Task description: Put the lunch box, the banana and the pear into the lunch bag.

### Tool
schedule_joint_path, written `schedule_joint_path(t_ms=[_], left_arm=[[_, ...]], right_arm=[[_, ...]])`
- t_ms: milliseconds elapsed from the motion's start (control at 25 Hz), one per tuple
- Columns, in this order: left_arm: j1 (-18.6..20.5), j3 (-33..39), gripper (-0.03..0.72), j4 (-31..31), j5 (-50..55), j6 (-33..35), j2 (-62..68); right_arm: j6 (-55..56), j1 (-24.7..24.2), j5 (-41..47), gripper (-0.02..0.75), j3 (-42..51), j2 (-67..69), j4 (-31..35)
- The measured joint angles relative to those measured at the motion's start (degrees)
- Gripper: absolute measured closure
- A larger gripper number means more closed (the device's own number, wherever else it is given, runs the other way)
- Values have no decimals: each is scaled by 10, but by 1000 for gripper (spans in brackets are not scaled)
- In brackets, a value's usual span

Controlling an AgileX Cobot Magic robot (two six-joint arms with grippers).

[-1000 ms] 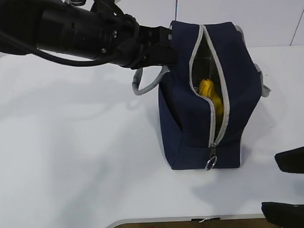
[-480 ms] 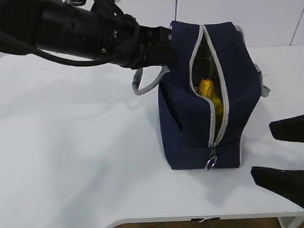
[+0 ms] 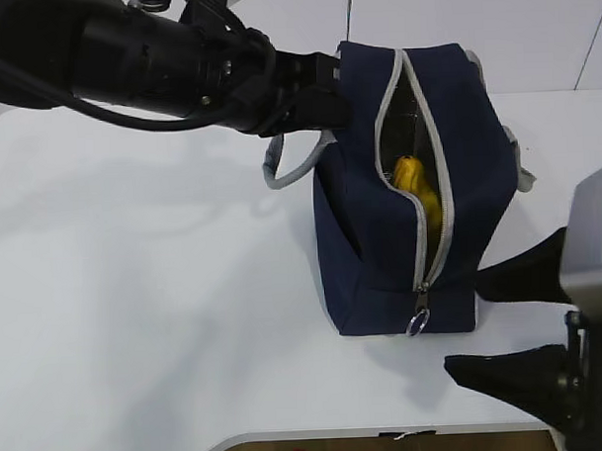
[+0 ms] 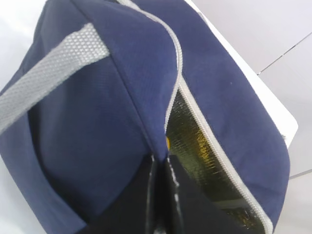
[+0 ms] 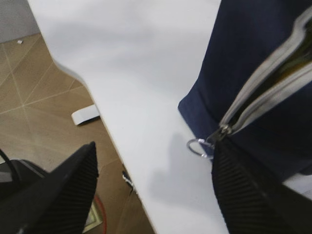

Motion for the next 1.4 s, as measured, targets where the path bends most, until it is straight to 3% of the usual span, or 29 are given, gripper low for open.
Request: schedule_joint_path(t_ms=[160, 680, 1000, 1400], left_arm=[[0, 0, 690, 0, 0, 0, 0], [0, 0, 690, 0, 1, 0, 0], [0, 0, 690, 0, 2, 0, 0], [0, 0, 690, 0, 4, 0, 0]], right_arm=[[-23, 0, -6, 160, 0, 57, 21], [-291, 0, -28, 160, 0, 200, 300], [-337, 0, -95, 160, 0, 216, 341], [-381, 0, -45, 160, -3, 288, 379]])
